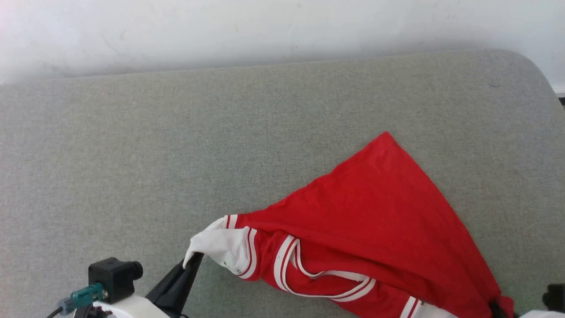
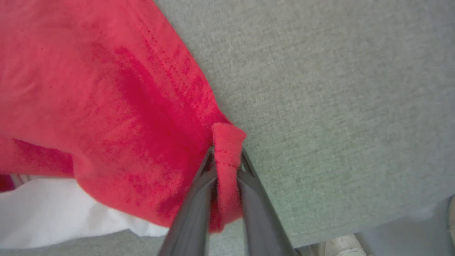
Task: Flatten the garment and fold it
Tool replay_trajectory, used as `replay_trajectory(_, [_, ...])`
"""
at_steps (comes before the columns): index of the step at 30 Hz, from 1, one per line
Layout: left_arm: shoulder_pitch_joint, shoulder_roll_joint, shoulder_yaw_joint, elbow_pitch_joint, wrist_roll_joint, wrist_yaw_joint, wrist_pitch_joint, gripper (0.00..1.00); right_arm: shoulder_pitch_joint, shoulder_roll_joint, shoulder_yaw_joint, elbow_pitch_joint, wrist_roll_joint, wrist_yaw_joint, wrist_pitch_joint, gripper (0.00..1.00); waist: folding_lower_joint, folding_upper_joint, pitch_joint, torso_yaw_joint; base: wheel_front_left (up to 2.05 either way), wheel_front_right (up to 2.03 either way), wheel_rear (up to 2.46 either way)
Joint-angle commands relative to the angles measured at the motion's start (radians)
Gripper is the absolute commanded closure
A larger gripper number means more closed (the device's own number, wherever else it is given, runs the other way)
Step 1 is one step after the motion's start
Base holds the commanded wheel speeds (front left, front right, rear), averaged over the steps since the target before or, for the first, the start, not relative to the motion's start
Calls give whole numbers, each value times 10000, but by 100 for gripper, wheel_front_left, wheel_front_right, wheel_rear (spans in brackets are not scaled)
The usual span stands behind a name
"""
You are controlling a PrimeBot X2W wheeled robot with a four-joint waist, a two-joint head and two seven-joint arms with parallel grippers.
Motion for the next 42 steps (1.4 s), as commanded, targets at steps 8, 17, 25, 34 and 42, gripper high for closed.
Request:
replay_trajectory(8, [-168, -9, -145, -185, 145, 1, 22, 100, -1083, -146, -899, -3264, -167, -7, 118, 0, 1, 0, 176, 300, 0, 0, 0])
replay_trajectory(17, [-1034, -99, -294, -160, 328, -325, 4, 100, -3565, -547, 242, -4189, -1000, -7, 1206, 0, 1, 0, 1046, 851, 0, 0, 0])
replay_trajectory(25, [-1928, -254, -489, 30, 413, -756, -16, 100, -6052, -893, 1541, -1608, -1684, -7, 2572, 0, 1, 0, 2205, 1427, 0, 0, 0])
replay_trajectory(34, [-2689, -546, -707, 571, 424, -1174, -174, 100, -7166, -1394, 2132, 299, -2001, -7, 3531, 0, 1, 0, 2925, 2018, 0, 0, 0])
replay_trajectory(42, [-2912, -650, -743, 988, 381, -1315, -346, 100, -7198, -1647, 2486, 675, -1623, -7, 4025, 100, 1, 0, 3068, 2105, 0, 0, 0])
